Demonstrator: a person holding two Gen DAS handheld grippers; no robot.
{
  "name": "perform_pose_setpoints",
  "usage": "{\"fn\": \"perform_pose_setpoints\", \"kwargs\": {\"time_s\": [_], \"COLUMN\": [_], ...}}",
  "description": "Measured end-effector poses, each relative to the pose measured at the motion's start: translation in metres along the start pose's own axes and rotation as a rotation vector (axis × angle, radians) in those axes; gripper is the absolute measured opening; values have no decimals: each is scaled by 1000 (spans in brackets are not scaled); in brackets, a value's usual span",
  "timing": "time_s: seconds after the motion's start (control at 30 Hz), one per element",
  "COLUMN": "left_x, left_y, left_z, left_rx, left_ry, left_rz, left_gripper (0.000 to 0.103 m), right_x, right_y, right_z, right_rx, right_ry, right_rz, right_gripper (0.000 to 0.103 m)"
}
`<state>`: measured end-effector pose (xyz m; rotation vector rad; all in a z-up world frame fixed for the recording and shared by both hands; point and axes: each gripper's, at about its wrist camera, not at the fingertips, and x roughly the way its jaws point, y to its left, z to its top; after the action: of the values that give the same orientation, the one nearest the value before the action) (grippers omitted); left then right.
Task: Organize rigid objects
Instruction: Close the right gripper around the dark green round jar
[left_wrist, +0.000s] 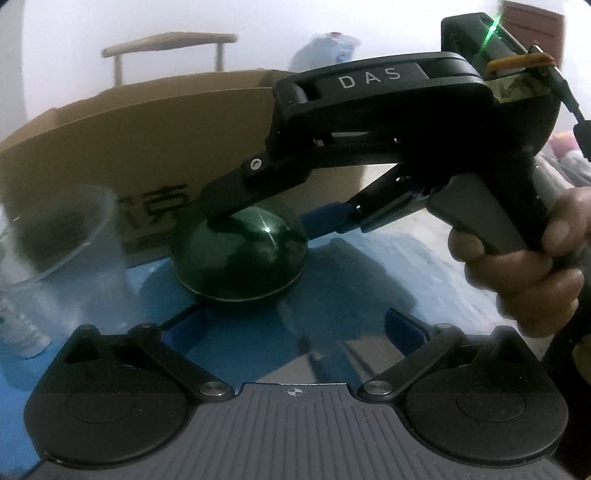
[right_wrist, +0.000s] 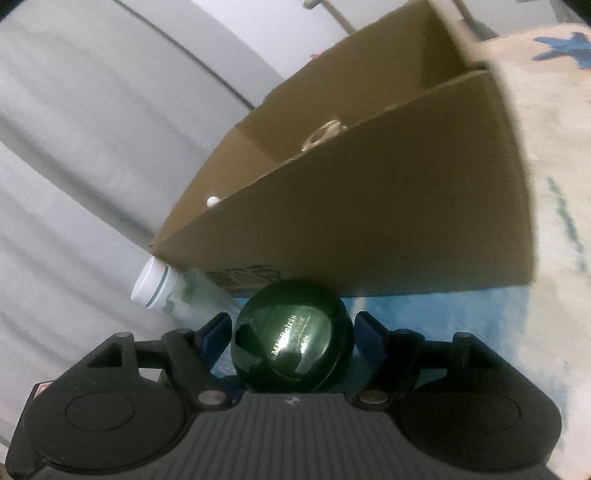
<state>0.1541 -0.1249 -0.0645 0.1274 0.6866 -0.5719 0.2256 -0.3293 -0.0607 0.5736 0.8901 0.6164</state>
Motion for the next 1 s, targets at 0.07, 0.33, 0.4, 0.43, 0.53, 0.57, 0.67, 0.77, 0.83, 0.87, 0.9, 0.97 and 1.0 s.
{"fn": "perform_pose_setpoints", "kwargs": {"time_s": [0.07, 0.33, 0.4, 0.43, 0.53, 0.57, 0.67, 0.77, 0.83, 0.87, 0.9, 0.97, 1.0], "left_x": [3, 8, 9, 9, 9, 2, 0, 2, 4, 3, 4, 7, 7], "left_y": [-3, -12, -16, -15, -14, -24, -26, -27, -26, -26, -26, -27, -27], "left_z": [2, 0, -1, -1, 0, -4, -6, -4, -4, -4, -3, -2, -2], "left_rx": [21, 83, 92, 93, 92, 93, 93, 86, 84, 85, 87, 84, 81], "left_ry": [1, 2, 3, 3, 2, 1, -1, 9, 14, 14, 14, 15, 15], "left_rz": [-23, -101, -102, -102, -93, -89, -77, -65, -63, -58, -55, -53, -54], "left_gripper": [103, 103, 103, 103, 103, 103, 103, 103, 103, 103, 103, 103, 103], "right_x": [-9, -36, -40, -42, -46, -46, -42, -41, -47, -48, -48, -46, -46], "right_y": [-4, -27, -31, -32, -35, -36, -37, -37, -41, -41, -41, -39, -39], "right_z": [-5, -17, -20, -21, -20, -21, -22, -23, -23, -23, -24, -24, -25], "right_rx": [15, 82, 97, 98, 96, 96, 97, 93, 88, 85, 82, 78, 76], "right_ry": [-15, -81, -95, -102, -119, -120, -114, -105, -104, -103, -101, -98, -96], "right_rz": [-7, -3, 13, 18, 19, 22, 24, 18, 18, 18, 19, 21, 22], "right_gripper": [76, 76, 76, 76, 77, 77, 78, 79, 81, 81, 81, 81, 81]}}
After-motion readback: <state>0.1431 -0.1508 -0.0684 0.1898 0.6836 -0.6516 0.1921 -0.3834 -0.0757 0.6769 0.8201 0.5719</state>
